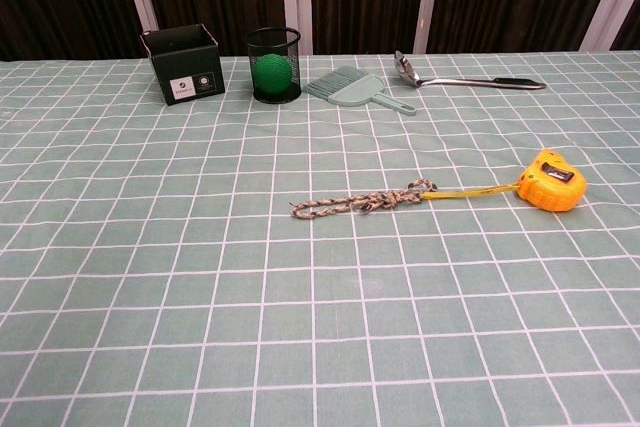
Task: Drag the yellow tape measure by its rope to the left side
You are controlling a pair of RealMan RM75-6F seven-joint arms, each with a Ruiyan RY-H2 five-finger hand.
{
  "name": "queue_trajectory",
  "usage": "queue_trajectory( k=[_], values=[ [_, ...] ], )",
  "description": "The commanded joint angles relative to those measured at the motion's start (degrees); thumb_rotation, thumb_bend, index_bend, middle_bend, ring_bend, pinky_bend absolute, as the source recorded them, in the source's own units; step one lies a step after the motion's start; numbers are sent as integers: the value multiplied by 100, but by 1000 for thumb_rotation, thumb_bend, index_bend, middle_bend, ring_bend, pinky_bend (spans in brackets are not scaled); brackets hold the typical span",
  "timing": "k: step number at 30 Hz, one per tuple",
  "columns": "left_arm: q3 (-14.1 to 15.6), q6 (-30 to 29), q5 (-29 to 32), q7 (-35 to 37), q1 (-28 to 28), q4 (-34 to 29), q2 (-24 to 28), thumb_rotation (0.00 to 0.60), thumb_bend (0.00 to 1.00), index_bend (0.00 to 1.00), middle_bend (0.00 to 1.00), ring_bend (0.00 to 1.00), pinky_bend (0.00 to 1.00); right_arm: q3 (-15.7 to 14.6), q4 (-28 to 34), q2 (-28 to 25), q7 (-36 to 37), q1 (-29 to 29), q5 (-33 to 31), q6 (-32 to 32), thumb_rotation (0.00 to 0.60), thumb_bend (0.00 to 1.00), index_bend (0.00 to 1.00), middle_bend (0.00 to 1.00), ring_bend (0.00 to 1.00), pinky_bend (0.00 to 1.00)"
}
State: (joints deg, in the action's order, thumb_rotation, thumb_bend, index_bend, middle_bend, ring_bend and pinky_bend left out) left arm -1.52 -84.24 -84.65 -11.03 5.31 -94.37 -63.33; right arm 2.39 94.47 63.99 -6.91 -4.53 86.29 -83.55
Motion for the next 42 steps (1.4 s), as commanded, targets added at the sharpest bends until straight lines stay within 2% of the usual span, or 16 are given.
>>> queue_trajectory(
  k=[1, 27, 36, 38, 42],
  values=[
    [5, -7, -11, -6, -4, 2, 0, 600, 0, 0, 0, 0, 0, -2, 12, -4, -15, -3, -30, 30, 600, 121, 0, 0, 0, 0],
    [27, 109, 52, -16, 6, -82, 89, 600, 0, 0, 0, 0, 0, 59, 95, -11, 82, 11, -174, 41, 600, 122, 0, 0, 0, 0],
    [-122, 376, -105, -164, 345, -378, 166, 600, 2, 2, 0, 0, 0, 116, 94, 23, 278, -17, -254, 92, 600, 122, 0, 0, 0, 0],
    [-213, 516, -103, -293, 505, -405, 143, 600, 14, 37, 0, 0, 0, 124, 96, 23, 315, -24, -279, 115, 600, 122, 0, 0, 0, 0],
    [-456, 964, 34, -489, 926, -557, 52, 600, 83, 225, 0, 0, 0, 140, 115, 13, 386, -28, -342, 154, 600, 123, 0, 0, 0, 0]
  ],
)
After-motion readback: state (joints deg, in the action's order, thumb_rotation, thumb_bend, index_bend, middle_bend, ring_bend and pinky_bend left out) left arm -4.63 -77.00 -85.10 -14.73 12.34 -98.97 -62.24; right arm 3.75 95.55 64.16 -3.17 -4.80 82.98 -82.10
